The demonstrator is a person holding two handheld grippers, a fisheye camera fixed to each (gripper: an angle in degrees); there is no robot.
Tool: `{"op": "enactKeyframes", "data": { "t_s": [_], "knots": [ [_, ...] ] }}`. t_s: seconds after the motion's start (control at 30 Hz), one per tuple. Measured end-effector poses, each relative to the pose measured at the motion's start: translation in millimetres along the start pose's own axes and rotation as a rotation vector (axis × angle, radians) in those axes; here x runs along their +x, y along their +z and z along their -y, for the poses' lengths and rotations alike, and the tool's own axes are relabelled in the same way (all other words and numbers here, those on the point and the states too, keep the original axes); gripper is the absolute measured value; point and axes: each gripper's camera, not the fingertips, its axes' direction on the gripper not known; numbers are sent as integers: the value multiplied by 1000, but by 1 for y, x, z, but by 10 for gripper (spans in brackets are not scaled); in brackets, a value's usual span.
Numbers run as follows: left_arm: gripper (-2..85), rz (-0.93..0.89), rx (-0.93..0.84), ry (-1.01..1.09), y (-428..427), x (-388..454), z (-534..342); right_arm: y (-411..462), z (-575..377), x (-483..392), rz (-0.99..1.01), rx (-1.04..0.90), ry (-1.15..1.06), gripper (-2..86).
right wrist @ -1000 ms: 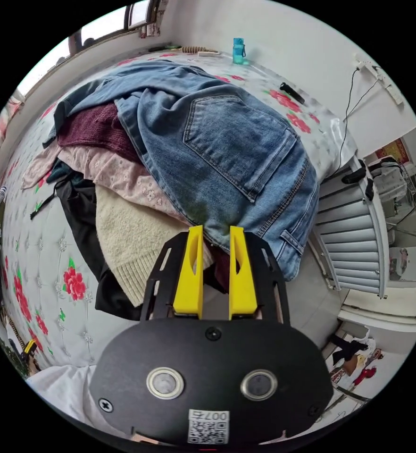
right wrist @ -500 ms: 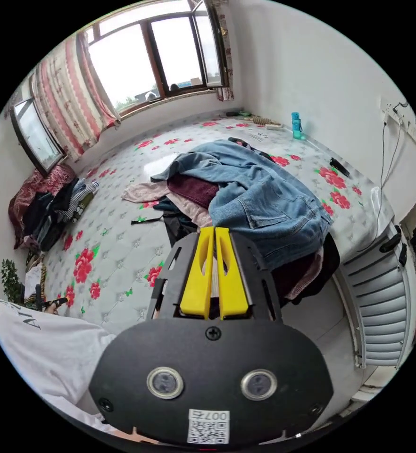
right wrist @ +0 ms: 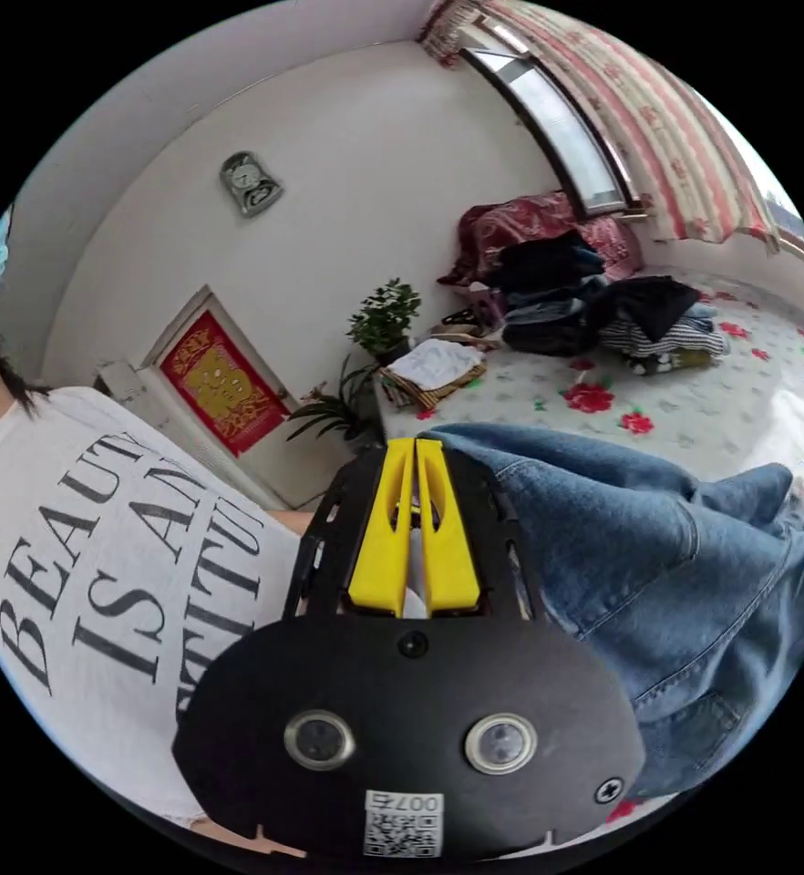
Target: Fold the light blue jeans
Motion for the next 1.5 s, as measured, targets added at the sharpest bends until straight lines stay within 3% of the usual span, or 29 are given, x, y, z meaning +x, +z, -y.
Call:
{"op": "enactKeyframes", "data": {
  "t_s": [0.13, 0.23, 0.37, 0.53, 0.7, 0.73, 0.8, 0.87, 0.93, 1.07, 1.27, 1.37, 1.5],
  "knots": [
    [-6, 32, 115, -156, -42, -37, -16, 57, 13, -11, 143, -117, -34, 8],
    [1, 127, 161, -237, -72, -66, -39, 52, -7, 17, 28, -120, 81, 22],
    [51, 163, 166, -337, -98, -89, -67, 6, -70, 93, -218, -95, 434, 33],
    [71, 263, 105, -42, -95, -11, -45, -64, -128, 142, -490, -52, 718, 43],
    [92, 219, 29, 572, -17, 134, -3, -102, -124, 174, -643, 24, 837, 50],
    [97, 204, 1, 615, -1, 145, 1, -102, -122, 178, -644, 34, 842, 51],
    [113, 193, -220, 701, 77, 178, 19, -96, -109, 193, -639, 50, 873, 53],
    [106, 320, -431, 688, 135, 184, 28, -87, -98, 201, -624, 44, 883, 54],
    [76, 340, -402, 772, 137, 191, 28, -80, -87, 206, -633, 34, 874, 56],
    [36, 308, -463, 533, 99, 127, 51, -82, -73, 219, -699, 15, 868, 59],
    [34, 636, -441, 196, -7, 8, 76, -115, -83, 259, -806, 69, 991, 59],
    [40, 811, -365, 126, -35, 11, 78, -126, -91, 280, -831, 82, 1063, 59],
    [51, 860, -290, 161, -42, 57, 55, -128, -101, 297, -922, 21, 1136, 64]
  ]
}}
